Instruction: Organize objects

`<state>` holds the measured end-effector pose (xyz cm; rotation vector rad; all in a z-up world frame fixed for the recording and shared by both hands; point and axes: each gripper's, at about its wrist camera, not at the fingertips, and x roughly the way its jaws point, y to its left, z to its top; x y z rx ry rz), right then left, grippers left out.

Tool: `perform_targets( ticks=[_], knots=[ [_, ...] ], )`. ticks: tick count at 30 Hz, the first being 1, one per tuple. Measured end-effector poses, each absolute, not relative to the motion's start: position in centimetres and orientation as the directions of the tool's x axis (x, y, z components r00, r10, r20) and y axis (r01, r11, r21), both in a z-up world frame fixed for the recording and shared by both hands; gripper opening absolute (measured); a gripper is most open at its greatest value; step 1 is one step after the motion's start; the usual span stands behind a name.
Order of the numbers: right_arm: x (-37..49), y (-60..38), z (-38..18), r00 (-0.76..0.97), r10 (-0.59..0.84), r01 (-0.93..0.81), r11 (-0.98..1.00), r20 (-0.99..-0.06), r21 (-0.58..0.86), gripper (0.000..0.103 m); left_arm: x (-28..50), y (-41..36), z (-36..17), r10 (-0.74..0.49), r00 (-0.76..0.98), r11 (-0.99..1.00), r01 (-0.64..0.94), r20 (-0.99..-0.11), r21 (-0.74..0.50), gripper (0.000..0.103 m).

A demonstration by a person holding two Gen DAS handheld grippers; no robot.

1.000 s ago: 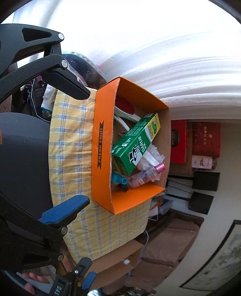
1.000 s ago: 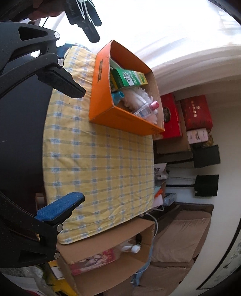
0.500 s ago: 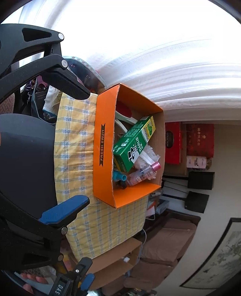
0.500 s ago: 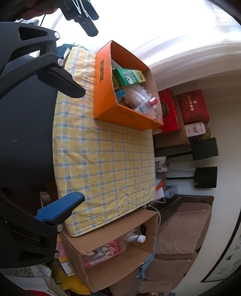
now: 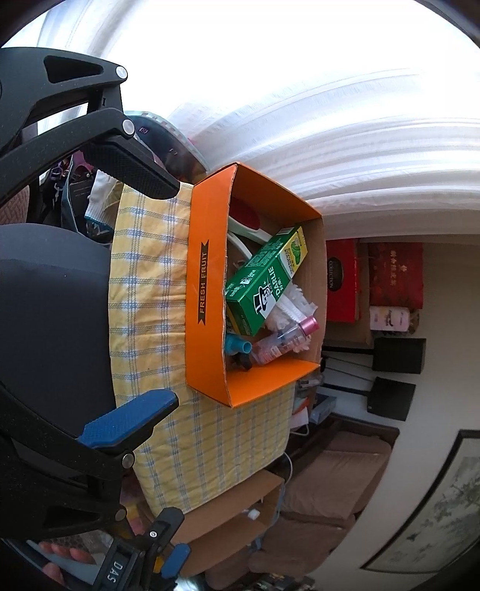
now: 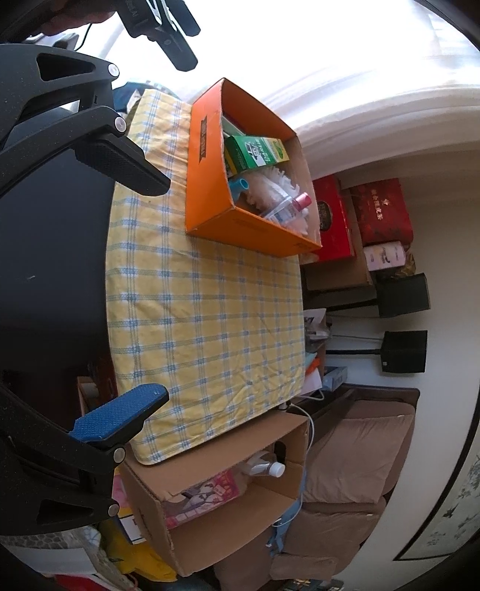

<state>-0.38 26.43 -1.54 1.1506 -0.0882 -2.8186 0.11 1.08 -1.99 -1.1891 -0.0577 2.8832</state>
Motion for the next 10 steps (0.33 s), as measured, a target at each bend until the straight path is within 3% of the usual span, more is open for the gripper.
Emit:
perform_targets(
  ticks=[10],
  knots=[
    [-0.42,26.67,-1.49,-0.715,-0.104,0.055,-0.994,-0.691,0.092,0.103,0.33,1.40,-2.08,0.045,-0.710,-0.999,-0.017,-0.702,-0.046,0.103]
  ],
)
